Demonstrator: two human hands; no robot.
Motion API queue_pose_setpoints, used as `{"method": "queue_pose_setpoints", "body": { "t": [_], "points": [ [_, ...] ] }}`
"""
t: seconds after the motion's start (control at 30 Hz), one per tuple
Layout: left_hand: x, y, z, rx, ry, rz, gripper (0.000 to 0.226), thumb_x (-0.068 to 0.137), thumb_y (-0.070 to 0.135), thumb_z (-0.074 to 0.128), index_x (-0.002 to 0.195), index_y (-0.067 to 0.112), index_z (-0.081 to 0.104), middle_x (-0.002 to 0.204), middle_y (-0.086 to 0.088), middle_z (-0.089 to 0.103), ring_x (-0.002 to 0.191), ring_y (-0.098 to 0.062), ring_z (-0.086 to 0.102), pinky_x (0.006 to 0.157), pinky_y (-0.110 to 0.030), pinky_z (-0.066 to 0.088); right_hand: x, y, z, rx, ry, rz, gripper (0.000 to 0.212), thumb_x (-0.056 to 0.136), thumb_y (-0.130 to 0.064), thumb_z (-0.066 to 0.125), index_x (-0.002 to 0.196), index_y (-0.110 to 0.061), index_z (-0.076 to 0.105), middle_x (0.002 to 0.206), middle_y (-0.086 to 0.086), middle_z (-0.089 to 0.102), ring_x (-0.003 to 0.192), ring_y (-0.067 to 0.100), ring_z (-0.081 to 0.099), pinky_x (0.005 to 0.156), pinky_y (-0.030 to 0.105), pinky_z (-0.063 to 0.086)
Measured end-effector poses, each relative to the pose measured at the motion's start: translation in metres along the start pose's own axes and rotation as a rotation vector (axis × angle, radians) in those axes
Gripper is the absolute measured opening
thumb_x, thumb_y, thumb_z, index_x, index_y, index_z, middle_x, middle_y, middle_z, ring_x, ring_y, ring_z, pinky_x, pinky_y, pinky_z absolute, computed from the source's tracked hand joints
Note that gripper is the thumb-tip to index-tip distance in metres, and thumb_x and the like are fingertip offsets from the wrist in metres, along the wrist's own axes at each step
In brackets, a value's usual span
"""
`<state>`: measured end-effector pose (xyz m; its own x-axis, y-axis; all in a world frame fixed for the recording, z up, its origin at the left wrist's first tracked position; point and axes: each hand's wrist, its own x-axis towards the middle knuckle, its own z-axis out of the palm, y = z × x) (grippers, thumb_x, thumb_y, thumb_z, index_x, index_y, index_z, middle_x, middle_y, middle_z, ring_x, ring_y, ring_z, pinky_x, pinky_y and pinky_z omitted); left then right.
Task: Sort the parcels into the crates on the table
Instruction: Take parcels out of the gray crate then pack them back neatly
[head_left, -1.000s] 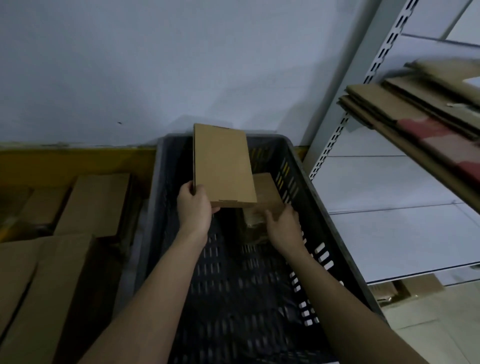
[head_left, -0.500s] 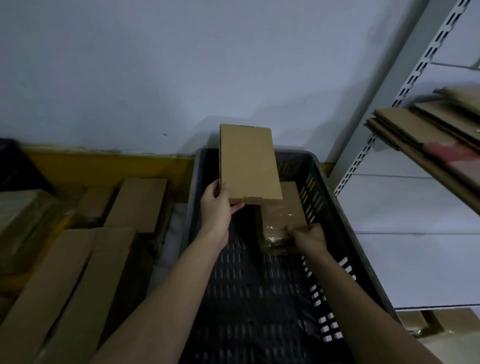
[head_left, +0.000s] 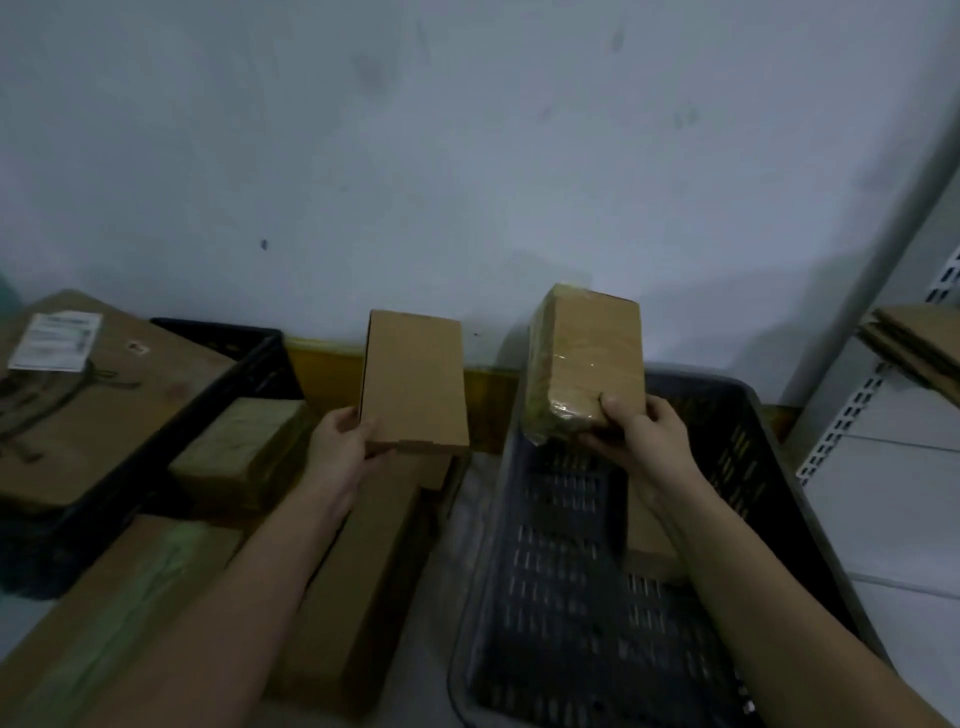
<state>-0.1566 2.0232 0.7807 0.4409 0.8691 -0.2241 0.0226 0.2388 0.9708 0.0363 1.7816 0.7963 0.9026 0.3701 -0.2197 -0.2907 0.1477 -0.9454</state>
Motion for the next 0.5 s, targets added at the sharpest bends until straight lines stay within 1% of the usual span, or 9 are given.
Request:
{"method": "queue_pose_setpoints", "body": {
  "t": [0.07,0.17,0.23,0.3,0.4,0.47,0.5],
  "points": [
    [0.005,-0.003,-0.015,0.073,0.037,0.007,0.044,0.1,0.008,0.054,0.143,0.005,0.043,0.139,-0.017,0.052,0.117,-0.034,0.057,0.072,-0.034,0.056,-0.003,-0.001,0.023,0.019,-0.031,0.013,0.045,0.091,-0.017,0.071,0.129,-0.01,0.048,0.126,0.011,0.056,0.108,0.032,0.064,0.069,0.035,0.062],
    [0.017,-0.01,-0.025,0.157,0.093,0.005,0.042,0.099,0.007,0.054,0.14,0.005,0.047,0.138,-0.018,0.053,0.117,-0.035,0.058,0.073,-0.035,0.055,-0.004,0.003,0.05,0.044,-0.056,0.032,0.046,0.091,-0.013,0.07,0.131,-0.005,0.048,0.128,0.014,0.055,0.11,0.034,0.062,0.068,0.036,0.062],
    [0.028,-0.014,-0.024,0.223,0.129,0.021,0.039,0.099,0.007,0.054,0.138,0.007,0.049,0.137,-0.018,0.054,0.117,-0.035,0.058,0.073,-0.036,0.055,-0.004,0.008,0.063,0.045,-0.064,0.056,0.047,0.092,-0.013,0.069,0.133,-0.005,0.047,0.129,0.014,0.054,0.11,0.035,0.062,0.071,0.039,0.062],
    [0.041,-0.017,-0.021,0.312,0.161,0.038,0.038,0.099,0.008,0.055,0.136,0.008,0.051,0.135,-0.017,0.056,0.116,-0.035,0.059,0.077,-0.039,0.057,-0.005,0.015,0.076,0.023,-0.055,0.065,0.048,0.092,-0.014,0.07,0.133,-0.005,0.048,0.128,0.014,0.055,0.11,0.035,0.063,0.072,0.039,0.063],
    [0.069,-0.025,-0.017,0.493,0.171,0.058,0.036,0.098,0.012,0.058,0.133,0.009,0.054,0.133,-0.016,0.058,0.114,-0.035,0.06,0.088,-0.048,0.056,-0.006,0.024,0.091,-0.02,-0.014,0.029,0.046,0.092,-0.015,0.07,0.132,-0.006,0.049,0.128,0.013,0.056,0.11,0.033,0.063,0.072,0.038,0.062],
    [0.086,-0.033,-0.014,0.589,0.169,0.062,0.033,0.097,0.015,0.06,0.13,0.011,0.055,0.131,-0.015,0.059,0.113,-0.035,0.06,0.089,-0.049,0.056,-0.006,0.025,0.099,-0.041,0.015,0.014,0.046,0.092,-0.015,0.069,0.133,-0.005,0.049,0.128,0.013,0.055,0.11,0.033,0.062,0.074,0.04,0.062],
    [0.093,-0.037,-0.012,0.623,0.169,0.063,0.033,0.097,0.016,0.059,0.13,0.013,0.055,0.131,-0.014,0.059,0.113,-0.035,0.06,0.087,-0.047,0.056,-0.007,0.024,0.101,-0.045,0.026,0.015,0.046,0.092,-0.014,0.069,0.133,-0.005,0.049,0.128,0.013,0.055,0.11,0.033,0.062,0.075,0.041,0.062]
  ]
}}
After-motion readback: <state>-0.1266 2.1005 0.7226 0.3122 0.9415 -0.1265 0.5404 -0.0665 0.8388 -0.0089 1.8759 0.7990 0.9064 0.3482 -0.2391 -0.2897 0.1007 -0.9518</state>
